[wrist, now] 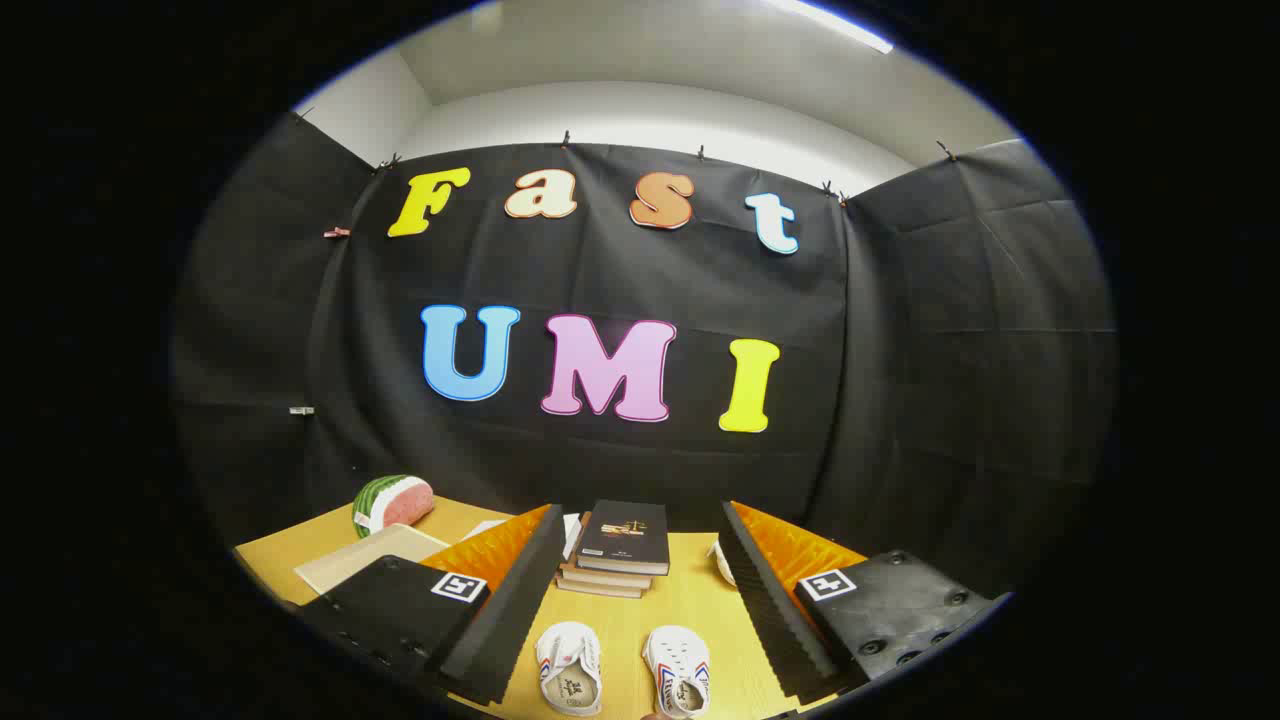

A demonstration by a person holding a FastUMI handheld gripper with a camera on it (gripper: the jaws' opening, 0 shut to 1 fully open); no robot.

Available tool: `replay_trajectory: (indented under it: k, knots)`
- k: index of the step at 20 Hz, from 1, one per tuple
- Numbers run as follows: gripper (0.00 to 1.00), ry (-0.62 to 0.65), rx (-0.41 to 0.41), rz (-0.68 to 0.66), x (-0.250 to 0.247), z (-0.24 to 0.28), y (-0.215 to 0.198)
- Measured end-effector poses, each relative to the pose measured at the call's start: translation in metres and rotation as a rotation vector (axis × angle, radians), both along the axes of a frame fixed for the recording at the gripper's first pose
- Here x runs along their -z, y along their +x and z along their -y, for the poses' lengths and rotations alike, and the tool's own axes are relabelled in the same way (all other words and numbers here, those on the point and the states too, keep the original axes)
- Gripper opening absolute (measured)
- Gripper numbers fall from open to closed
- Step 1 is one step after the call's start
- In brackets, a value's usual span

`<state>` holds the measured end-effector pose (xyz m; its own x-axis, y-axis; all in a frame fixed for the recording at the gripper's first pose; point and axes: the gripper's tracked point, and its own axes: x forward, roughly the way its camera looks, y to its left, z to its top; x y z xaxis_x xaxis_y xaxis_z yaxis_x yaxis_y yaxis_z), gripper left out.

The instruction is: Open the storage box then place both shoes into the box .Put the left shoe in first, then the right shoe, with the right side of both shoes facing outward in a uniform manner.

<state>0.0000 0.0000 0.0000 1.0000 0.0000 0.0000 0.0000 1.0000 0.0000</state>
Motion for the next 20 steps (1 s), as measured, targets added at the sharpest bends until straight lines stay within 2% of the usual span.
replay_trajectory:
  k: [4,7,11,20]
  knots:
    - [0.97,0.048,0.022,-0.013,0.006,0.002,0.002]
    - [0.97,0.066,0.070,-0.024,0.010,0.012,0.001]
    - [0.97,0.064,0.099,-0.038,0.015,0.018,0.000]
    - [0.97,0.094,0.079,-0.051,0.001,-0.012,-0.001]
